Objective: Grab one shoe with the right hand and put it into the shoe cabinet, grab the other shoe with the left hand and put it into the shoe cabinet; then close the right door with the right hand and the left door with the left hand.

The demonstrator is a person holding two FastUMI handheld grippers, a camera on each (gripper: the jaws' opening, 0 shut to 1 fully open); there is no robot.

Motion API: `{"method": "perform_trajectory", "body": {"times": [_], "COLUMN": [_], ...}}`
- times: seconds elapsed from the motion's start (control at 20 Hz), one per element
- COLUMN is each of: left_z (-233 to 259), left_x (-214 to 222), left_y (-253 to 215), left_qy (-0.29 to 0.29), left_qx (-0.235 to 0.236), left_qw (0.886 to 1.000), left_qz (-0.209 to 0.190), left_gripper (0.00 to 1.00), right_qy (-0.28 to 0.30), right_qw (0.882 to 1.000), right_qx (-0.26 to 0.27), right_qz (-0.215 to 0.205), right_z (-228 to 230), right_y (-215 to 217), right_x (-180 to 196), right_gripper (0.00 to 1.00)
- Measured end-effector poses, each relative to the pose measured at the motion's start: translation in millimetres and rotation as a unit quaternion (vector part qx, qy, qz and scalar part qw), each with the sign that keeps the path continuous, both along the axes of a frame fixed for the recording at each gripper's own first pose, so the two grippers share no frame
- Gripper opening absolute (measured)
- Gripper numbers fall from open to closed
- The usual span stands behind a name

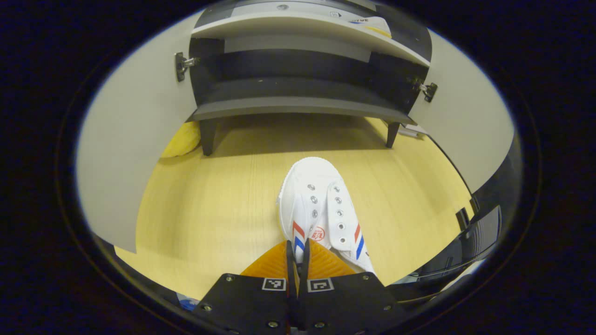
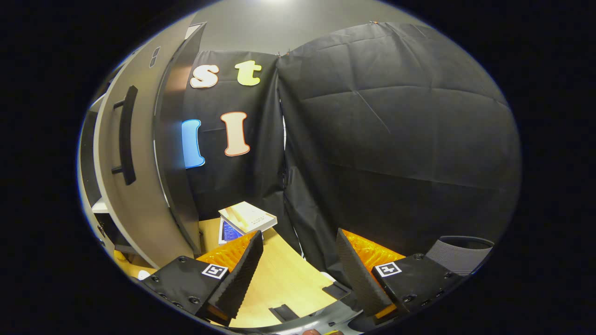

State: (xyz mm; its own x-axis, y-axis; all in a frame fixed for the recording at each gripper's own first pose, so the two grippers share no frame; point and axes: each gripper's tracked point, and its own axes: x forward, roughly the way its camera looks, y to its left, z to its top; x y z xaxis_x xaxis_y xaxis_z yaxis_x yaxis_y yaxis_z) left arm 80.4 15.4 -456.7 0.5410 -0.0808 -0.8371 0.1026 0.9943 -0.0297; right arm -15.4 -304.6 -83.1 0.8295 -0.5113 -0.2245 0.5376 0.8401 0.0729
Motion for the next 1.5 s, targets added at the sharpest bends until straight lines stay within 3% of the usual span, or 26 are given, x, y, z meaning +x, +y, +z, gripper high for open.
{"method": "perform_trajectory", "body": {"times": [0.3,0.35,0.4,0.6,0.9,1.15,1.5], "left_z": [-0.9,3.1,7.1,1.8,0.4,6.8,3.0], "left_x": [-1.5,-2.5,-1.1,-1.4,-0.1,1.0,-0.3], "left_y": [1.5,2.1,2.9,2.1,1.4,1.9,2.0], "left_qy": [-0.069,-0.082,-0.093,-0.14,-0.213,-0.266,-0.315], "left_qx": [-0.01,-0.009,-0.008,0.002,-0.022,-0.003,-0.022], "left_qw": [0.996,0.995,0.994,0.989,0.976,0.964,0.948], "left_qz": [0.048,0.051,0.052,0.046,0.037,0.017,0.04], "left_gripper": [0.01,0.01,0.01,0.01,0.0,0.0,0.0], "right_qy": [-0.022,-0.026,-0.029,-0.028,-0.038,-0.035,-0.034], "right_qw": [0.999,0.999,0.998,0.997,0.997,0.998,0.997], "right_qx": [0.001,0.0,-0.002,0.0,0.005,-0.01,-0.003], "right_qz": [0.037,0.043,0.049,0.068,0.067,0.052,0.069], "right_z": [6.0,8.4,10.6,8.9,12.1,9.6,6.7], "right_y": [-2.8,-1.4,0.9,9.6,13.3,10.1,27.7], "right_x": [45.5,50.4,54.7,71.5,75.5,68.5,66.1], "right_gripper": [0.94,0.99,0.94,0.99,0.99,0.98,0.98]}}
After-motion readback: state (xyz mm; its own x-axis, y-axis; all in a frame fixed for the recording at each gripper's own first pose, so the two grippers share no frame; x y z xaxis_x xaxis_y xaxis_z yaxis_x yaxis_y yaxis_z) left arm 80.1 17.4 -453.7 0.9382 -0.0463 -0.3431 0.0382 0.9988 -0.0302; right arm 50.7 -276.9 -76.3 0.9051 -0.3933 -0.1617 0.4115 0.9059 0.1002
